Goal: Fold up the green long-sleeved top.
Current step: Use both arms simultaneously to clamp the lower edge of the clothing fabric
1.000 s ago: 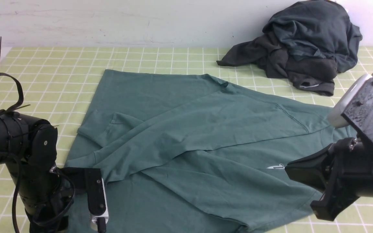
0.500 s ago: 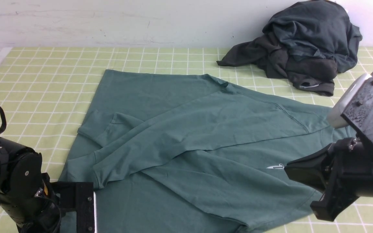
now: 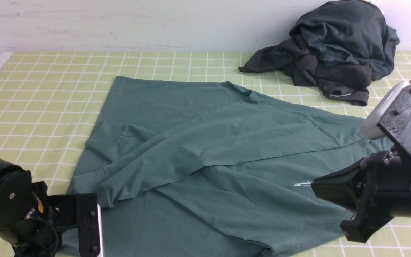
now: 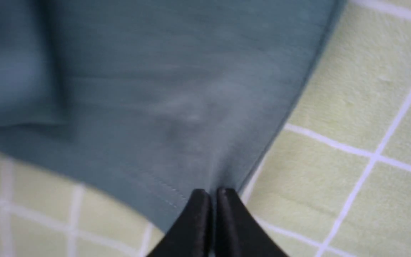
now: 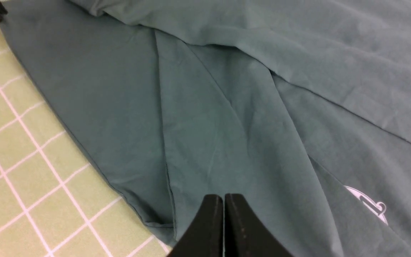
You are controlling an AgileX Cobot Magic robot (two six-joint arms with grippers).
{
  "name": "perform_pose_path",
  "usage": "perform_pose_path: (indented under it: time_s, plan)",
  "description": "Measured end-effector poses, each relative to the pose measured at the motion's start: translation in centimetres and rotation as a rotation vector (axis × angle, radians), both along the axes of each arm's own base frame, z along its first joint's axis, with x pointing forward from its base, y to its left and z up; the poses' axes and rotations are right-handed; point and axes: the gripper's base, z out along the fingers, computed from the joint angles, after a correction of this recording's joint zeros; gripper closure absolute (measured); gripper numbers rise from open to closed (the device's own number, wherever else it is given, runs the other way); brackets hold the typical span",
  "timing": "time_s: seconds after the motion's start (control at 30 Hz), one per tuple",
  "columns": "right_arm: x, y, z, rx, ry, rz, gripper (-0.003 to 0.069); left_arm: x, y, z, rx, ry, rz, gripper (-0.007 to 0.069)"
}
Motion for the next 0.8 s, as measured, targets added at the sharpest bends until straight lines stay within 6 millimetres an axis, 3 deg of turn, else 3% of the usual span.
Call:
perform_pose_path:
  time_s: [0.2, 0.3, 0.53, 0.8]
  plan:
    - [0.0, 0.1, 0.1, 0.028, 0.009, -0.007, 0.0659, -0.3, 0.0, 2.0, -0.089, -0.124, 0.176, 0.0628]
    - [0.0, 0.1, 0.1, 0.029, 0.009, -0.007, 0.0659, -0.2, 0.0, 2.3, -0.126, -0.153, 0.247, 0.0628]
    - [-0.1, 0.2, 0.1, 0.006, -0.01, 0.028, 0.0659, 0.3, -0.1, 1.8, -0.252, -0.154, 0.593, 0.0628]
    - [-0.3, 0.2, 0.0, 0.005, 0.008, 0.047, 0.0659, 0.4, 0.3, 1.6, -0.196, -0.167, 0.57, 0.061]
